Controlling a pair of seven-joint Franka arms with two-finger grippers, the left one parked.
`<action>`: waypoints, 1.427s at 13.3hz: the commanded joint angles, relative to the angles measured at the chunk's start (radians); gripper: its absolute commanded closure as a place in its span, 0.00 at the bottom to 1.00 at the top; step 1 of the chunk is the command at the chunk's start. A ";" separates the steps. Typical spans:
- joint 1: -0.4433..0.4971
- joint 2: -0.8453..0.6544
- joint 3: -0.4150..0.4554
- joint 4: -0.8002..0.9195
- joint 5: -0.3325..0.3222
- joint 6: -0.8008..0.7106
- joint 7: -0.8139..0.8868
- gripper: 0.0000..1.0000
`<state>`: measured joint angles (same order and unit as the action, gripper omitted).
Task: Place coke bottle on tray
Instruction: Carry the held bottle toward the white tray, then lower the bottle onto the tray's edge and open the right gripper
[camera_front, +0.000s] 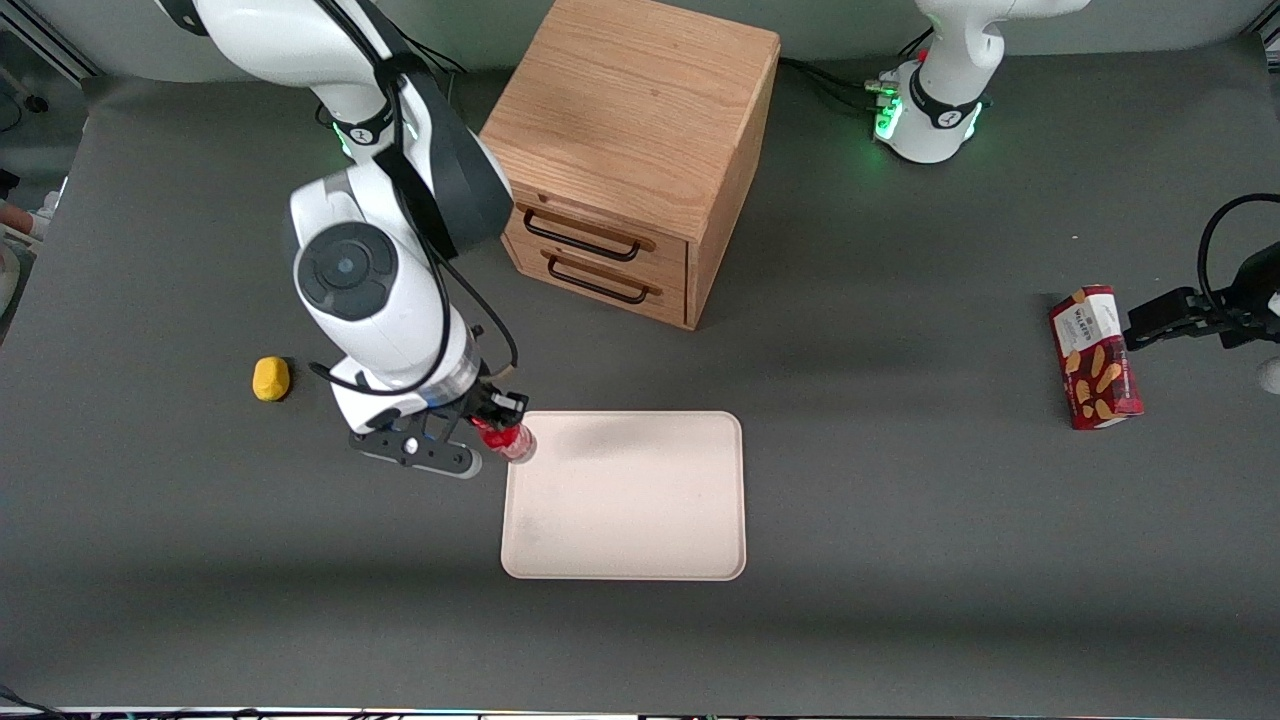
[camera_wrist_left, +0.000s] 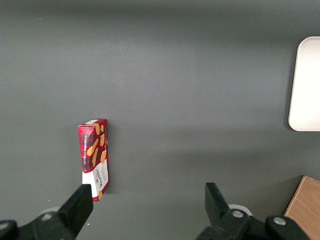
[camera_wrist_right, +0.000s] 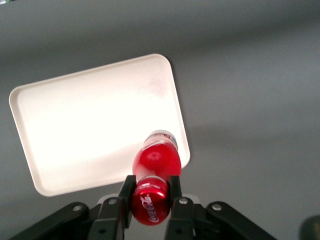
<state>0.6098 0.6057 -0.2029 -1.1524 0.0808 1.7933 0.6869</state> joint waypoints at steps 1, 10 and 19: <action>-0.005 0.034 -0.006 0.001 0.019 0.082 0.014 1.00; -0.004 0.086 -0.004 -0.131 0.020 0.225 0.025 1.00; -0.002 0.088 -0.003 -0.176 0.043 0.281 0.029 0.53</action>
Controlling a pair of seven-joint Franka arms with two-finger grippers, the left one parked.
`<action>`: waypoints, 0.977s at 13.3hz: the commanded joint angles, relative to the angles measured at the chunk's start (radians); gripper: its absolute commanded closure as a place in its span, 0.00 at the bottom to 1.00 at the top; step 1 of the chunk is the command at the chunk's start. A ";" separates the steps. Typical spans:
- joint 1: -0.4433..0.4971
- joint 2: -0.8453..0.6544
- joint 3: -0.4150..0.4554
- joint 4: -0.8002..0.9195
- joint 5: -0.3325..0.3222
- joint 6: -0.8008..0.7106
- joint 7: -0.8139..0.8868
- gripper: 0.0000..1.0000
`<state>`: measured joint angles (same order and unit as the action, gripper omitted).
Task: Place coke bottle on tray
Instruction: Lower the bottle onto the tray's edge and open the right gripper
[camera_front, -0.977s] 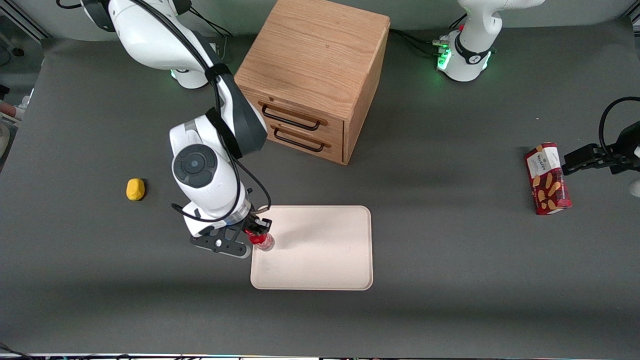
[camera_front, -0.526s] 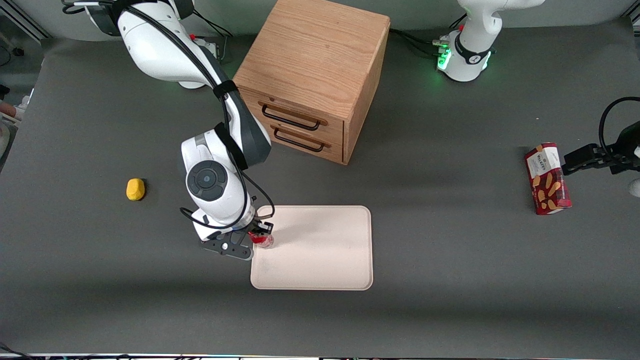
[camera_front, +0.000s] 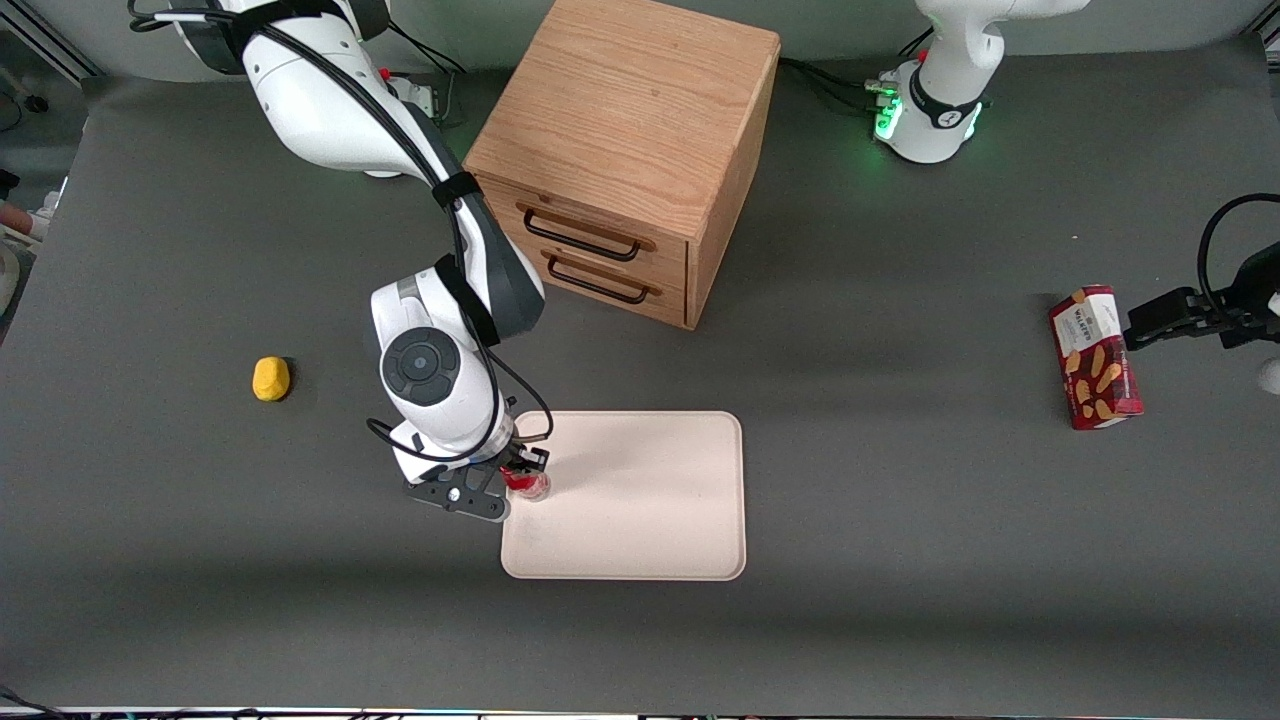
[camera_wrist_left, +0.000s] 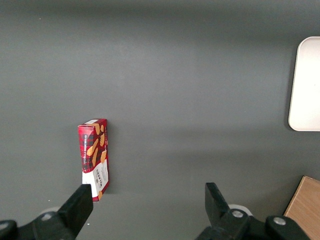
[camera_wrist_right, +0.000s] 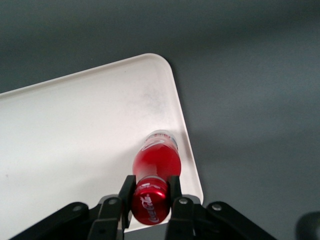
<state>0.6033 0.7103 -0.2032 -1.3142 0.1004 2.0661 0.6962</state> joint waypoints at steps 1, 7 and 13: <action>0.006 -0.018 -0.002 -0.013 0.024 0.008 0.034 0.20; 0.007 -0.060 0.010 -0.007 0.012 -0.030 0.040 0.00; -0.007 -0.283 0.018 -0.002 0.012 -0.297 0.039 0.00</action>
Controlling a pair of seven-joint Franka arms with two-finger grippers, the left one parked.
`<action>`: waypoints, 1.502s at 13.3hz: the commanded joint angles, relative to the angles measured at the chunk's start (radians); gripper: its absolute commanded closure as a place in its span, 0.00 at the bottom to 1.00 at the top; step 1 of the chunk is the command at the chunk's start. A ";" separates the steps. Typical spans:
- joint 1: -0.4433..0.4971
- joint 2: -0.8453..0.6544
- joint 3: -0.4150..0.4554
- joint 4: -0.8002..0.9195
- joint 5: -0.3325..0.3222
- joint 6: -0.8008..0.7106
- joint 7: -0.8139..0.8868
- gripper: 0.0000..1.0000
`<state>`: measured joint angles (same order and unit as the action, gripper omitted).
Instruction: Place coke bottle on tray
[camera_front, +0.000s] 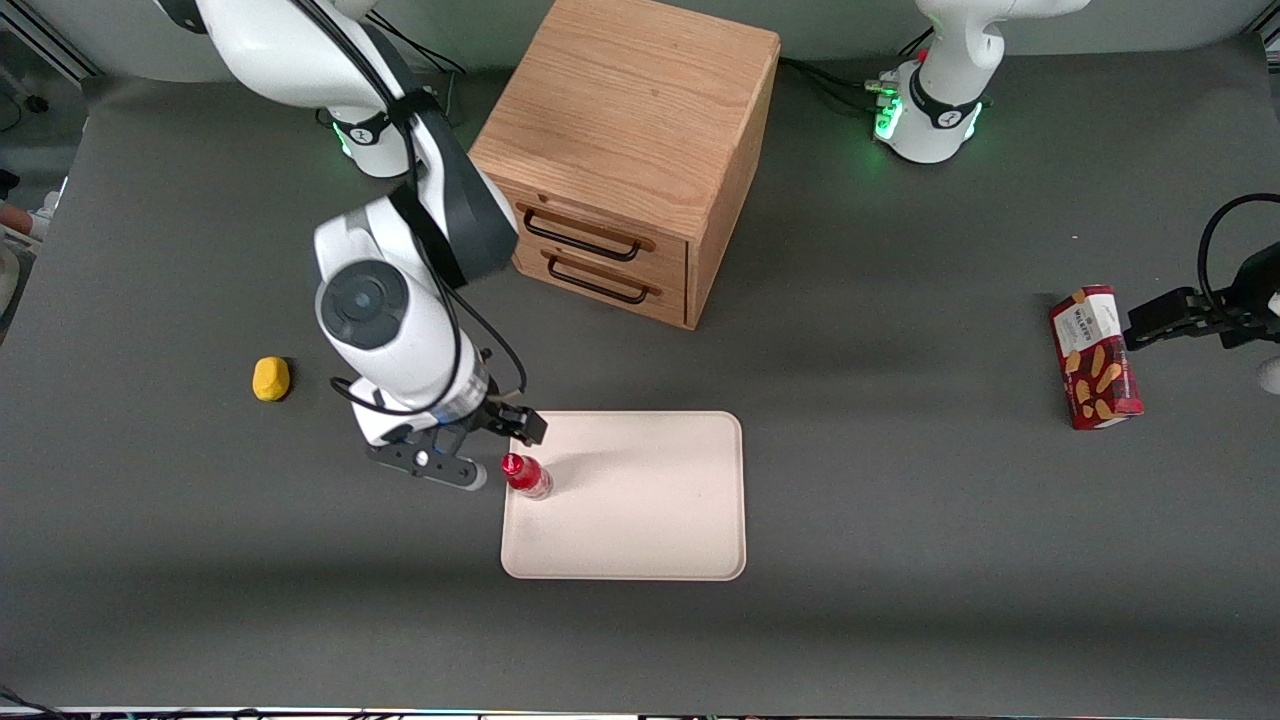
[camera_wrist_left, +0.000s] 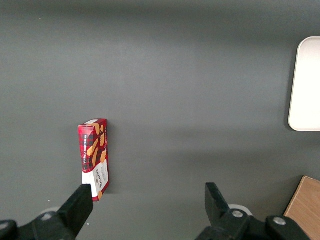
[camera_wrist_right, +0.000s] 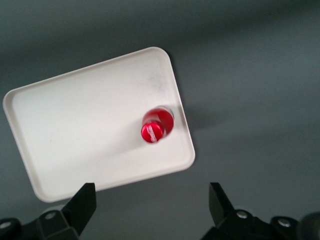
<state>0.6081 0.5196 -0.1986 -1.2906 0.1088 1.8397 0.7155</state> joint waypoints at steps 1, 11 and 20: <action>-0.027 -0.127 0.024 -0.024 0.003 -0.124 0.018 0.00; -0.554 -0.461 0.350 -0.180 -0.003 -0.369 -0.299 0.00; -0.650 -0.483 0.213 -0.208 -0.083 -0.386 -0.628 0.00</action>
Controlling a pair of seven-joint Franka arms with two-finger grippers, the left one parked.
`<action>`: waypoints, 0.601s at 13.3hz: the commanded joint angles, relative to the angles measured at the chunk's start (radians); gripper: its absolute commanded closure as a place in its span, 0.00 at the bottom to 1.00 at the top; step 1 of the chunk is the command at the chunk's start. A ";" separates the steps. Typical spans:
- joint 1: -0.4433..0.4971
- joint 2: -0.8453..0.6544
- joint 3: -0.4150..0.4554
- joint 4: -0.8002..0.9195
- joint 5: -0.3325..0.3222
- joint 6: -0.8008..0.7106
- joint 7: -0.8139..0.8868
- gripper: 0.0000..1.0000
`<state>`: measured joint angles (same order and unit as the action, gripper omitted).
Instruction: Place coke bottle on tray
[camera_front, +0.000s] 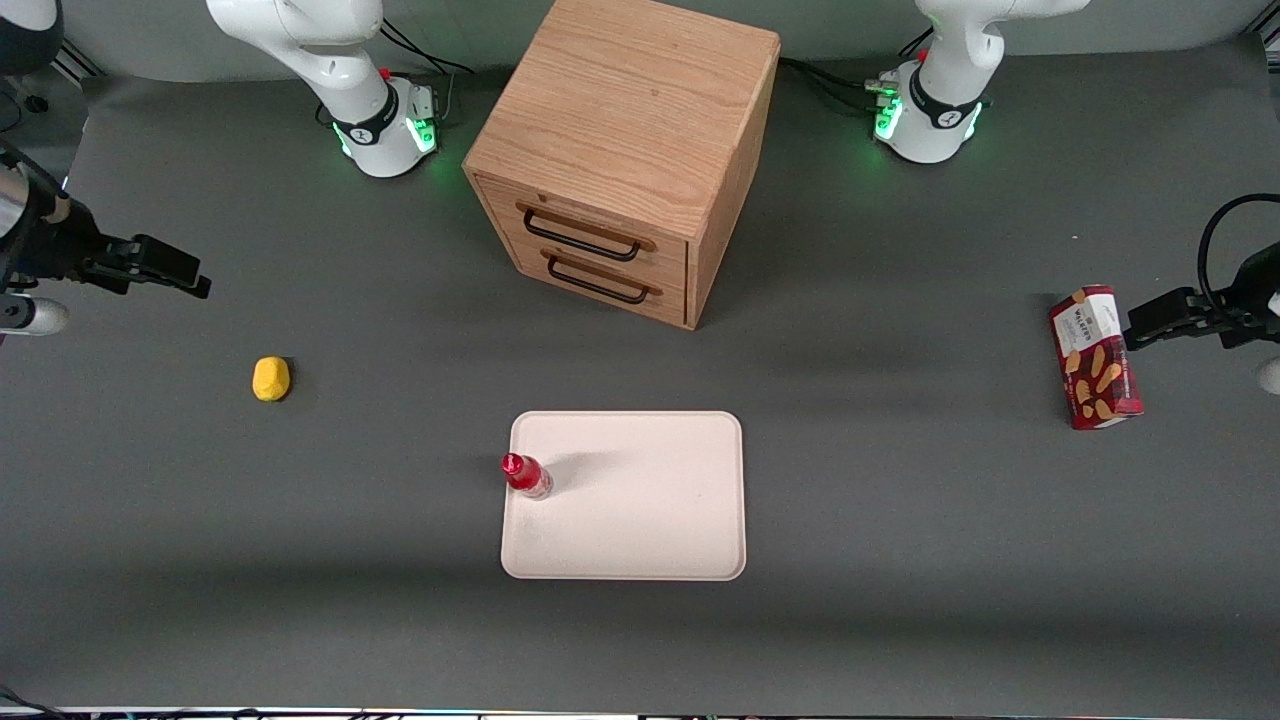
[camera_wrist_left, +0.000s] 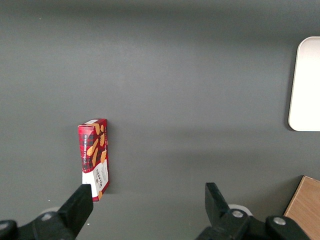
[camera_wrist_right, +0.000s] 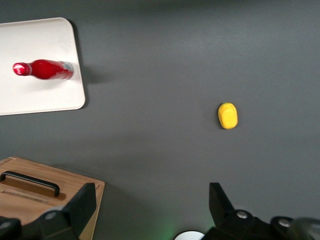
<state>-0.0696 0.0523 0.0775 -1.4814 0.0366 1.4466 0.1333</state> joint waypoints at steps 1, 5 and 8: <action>0.043 -0.017 -0.086 -0.016 -0.011 0.011 -0.060 0.00; 0.045 -0.020 -0.091 -0.016 -0.011 0.020 -0.060 0.00; 0.045 -0.019 -0.088 -0.016 -0.014 0.021 -0.057 0.00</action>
<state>-0.0375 0.0522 0.0002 -1.4811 0.0365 1.4530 0.0864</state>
